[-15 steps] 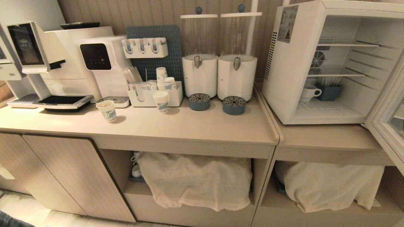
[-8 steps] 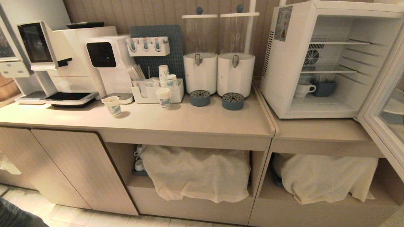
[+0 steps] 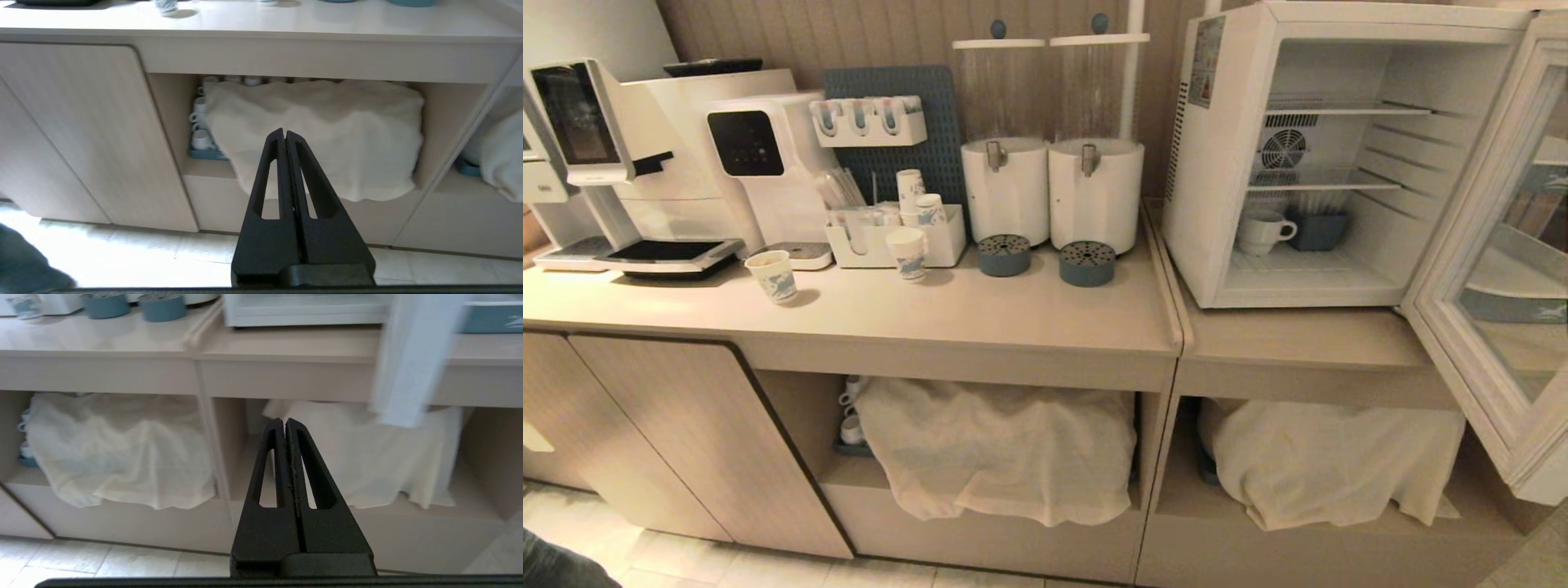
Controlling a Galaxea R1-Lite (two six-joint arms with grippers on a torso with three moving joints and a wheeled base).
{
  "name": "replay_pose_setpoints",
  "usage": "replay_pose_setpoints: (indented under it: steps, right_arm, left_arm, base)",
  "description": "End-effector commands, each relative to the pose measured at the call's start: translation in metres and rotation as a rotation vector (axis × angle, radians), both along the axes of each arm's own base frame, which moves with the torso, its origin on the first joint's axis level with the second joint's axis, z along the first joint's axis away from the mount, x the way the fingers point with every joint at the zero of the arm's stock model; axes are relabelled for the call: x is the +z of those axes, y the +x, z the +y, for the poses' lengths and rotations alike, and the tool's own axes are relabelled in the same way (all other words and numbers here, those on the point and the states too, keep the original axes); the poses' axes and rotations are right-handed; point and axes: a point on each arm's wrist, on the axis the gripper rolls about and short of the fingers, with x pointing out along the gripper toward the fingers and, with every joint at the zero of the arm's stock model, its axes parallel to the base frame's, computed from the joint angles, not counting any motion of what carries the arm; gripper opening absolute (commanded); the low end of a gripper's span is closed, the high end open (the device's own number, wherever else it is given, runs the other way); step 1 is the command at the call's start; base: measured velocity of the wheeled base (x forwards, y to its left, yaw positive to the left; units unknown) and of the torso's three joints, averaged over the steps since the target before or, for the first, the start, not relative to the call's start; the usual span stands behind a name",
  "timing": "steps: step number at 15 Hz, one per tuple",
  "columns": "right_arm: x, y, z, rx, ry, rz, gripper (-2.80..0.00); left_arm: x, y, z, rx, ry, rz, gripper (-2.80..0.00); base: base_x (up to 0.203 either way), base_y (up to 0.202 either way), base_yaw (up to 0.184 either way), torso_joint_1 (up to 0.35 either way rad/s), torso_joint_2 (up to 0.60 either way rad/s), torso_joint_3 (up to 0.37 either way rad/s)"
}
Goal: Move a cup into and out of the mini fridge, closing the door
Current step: Close the freezer door
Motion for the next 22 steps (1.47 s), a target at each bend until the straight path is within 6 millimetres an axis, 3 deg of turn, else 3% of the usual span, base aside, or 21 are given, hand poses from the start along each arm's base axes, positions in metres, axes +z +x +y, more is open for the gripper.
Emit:
replay_pose_setpoints:
  steps: [1, 22]
  right_arm:
    - [-0.0014, 0.0005, 0.0, 0.0, 0.0, 0.007, -2.8]
    - [-0.0014, 0.0004, 0.0, 0.0, 0.0, 0.007, -2.8]
  left_arm:
    - [0.0, 0.0001, 0.0, 0.0, -0.001, 0.001, -2.8]
    - [0.0, 0.0001, 0.0, 0.0, -0.001, 0.001, -2.8]
  base:
    - [0.0, -0.191, -0.001, 0.002, 0.0, -0.002]
    - [0.0, -0.189, 0.001, 0.001, 0.0, 0.002]
